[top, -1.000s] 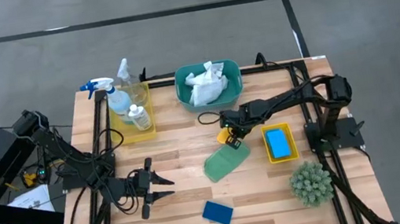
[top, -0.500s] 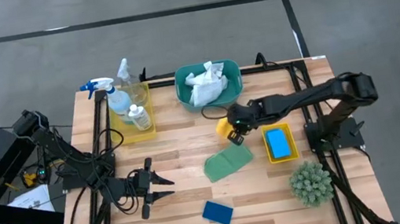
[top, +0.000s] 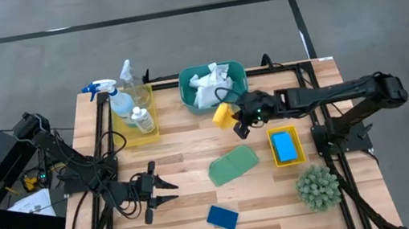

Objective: Pick & Place Kitchen Items
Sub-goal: Put the yellow cleaning cloth into the green bin

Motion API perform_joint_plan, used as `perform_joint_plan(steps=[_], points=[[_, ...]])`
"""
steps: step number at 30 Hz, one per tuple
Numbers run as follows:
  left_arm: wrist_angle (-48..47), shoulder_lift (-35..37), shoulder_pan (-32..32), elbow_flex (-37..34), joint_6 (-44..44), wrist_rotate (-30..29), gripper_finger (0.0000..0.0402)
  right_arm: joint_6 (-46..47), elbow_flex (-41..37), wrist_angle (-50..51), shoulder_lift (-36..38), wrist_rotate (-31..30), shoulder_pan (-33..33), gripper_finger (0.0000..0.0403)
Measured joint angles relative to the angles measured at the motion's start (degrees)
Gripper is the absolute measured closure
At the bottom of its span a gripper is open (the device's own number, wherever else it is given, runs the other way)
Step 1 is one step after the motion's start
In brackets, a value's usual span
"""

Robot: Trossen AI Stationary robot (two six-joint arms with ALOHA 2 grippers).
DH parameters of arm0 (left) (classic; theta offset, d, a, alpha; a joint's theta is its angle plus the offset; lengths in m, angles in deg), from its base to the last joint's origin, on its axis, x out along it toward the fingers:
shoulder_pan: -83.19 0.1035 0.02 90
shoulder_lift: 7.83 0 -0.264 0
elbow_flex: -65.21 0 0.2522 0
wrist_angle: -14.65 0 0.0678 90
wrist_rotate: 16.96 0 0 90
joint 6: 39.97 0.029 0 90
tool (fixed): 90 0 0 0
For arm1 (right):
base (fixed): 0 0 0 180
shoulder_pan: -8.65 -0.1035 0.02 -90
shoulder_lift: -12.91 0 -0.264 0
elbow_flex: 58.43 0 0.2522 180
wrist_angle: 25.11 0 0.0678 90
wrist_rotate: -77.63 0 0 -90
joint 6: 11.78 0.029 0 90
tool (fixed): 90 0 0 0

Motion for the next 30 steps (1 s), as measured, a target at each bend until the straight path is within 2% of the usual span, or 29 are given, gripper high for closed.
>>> perform_joint_plan(steps=[11,30], points=[[0.1,0.0,0.0,0.0,0.0,0.0,0.0279,-3.1,0.1,-8.9,-0.4,0.0,4.6,0.0403],[0.1,0.0,0.0,0.0,0.0,0.0,0.0279,-4.6,0.1,-8.6,-0.4,-0.3,15.1,0.0403]])
